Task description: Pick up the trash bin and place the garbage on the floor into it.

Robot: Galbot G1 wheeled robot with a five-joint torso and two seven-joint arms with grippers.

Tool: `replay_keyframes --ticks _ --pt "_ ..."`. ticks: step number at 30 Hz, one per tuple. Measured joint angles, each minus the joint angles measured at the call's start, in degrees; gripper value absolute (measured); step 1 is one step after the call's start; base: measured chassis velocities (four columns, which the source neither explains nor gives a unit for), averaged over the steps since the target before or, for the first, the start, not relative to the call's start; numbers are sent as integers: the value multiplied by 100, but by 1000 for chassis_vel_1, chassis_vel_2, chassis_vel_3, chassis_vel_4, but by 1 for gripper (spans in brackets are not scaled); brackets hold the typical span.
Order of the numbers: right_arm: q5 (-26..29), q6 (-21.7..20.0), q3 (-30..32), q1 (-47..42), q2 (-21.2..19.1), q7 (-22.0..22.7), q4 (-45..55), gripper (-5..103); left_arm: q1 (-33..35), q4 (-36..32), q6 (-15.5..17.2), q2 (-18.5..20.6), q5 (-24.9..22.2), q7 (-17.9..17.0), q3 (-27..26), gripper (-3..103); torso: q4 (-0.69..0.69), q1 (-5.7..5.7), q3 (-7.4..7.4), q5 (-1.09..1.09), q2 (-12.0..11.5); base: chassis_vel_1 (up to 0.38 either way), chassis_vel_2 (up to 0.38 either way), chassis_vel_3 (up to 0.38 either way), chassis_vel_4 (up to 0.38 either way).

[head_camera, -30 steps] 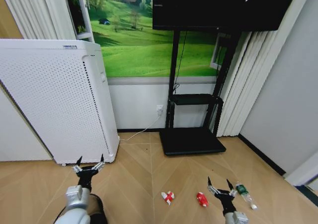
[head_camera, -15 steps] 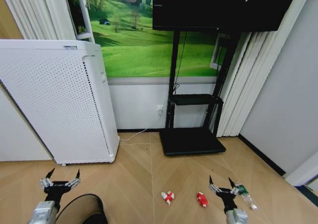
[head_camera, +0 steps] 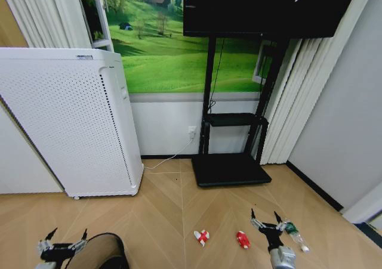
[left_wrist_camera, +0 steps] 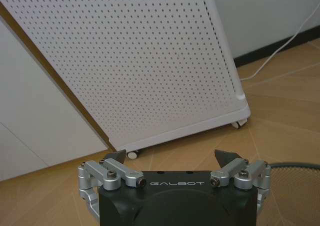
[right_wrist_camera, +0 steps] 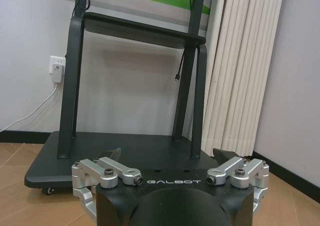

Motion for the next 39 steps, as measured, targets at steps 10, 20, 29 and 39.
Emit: replay_keyframes --ticks 10,20,29,39 --pt "51 -6 -11 40 -25 4 -126 100 20 145 795 63 492 258 78 97 0 1 2 0 3 0 0 0 0" --pt "68 -3 16 34 -43 -5 -132 100 -31 257 1250 58 563 193 145 93 0 0 3 0 4 0 0 0 0" --pt "20 2 -1 16 7 -27 -132 100 -220 531 1030 58 405 293 409 93 0 1 4 0 5 0 0 0 0" --pt "-46 18 8 33 20 -47 -174 100 -171 421 1317 -47 141 227 671 94 1 1 5 0 6 0 0 0 0"
